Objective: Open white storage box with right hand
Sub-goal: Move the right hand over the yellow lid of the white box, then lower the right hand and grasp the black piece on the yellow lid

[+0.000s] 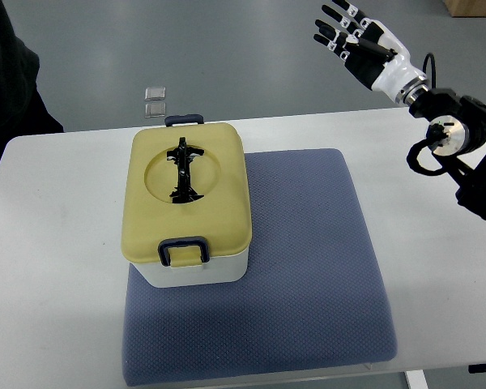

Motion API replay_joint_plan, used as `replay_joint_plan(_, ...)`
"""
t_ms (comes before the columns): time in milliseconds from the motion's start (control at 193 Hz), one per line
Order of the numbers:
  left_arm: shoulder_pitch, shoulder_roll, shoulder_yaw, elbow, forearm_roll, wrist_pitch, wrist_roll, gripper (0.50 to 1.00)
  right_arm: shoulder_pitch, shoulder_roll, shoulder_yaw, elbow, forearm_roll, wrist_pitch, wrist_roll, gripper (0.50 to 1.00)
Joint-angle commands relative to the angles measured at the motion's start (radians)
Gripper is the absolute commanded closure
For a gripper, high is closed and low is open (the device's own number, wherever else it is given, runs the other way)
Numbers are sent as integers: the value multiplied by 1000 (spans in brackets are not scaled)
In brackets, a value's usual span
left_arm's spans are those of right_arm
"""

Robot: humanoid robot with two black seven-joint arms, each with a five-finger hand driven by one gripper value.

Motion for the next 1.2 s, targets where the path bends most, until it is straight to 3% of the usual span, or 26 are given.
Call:
replay_joint_plan(0,1,0,-1,0,0,0,0,500,139,-43,-185,44,-195,5,3,568)
replay_joint_plan(124,-1,0,-1,-1,0,0,0,500,364,-67,-527,125,-344,-6,13,570)
replay_joint_plan(274,1,0,-1,-1,0,-1,0,500,586,-61,-777,224,-499,-17,39,572)
replay_joint_plan(362,-1,0,-1,-1,0,0,0,500,685,-49,-880,284,-660,-75,82,576)
replay_joint_plan(440,1,0,-1,-1,0,0,0,500,744,-21,-967,303,-816,-172,156,579)
replay_joint_plan(559,1,0,-2,0,0,0,0,500,755,5,-1000,328,-899,-279,254,579)
replay_joint_plan(714,3,0,-1,-1,0,-1,0,500,741,59,-1006,334,-909,-360,268,579)
replay_joint_plan(1196,4,0,-2,11,-2,0,0,500,655,96,-1032,319,-919,-396,270,593)
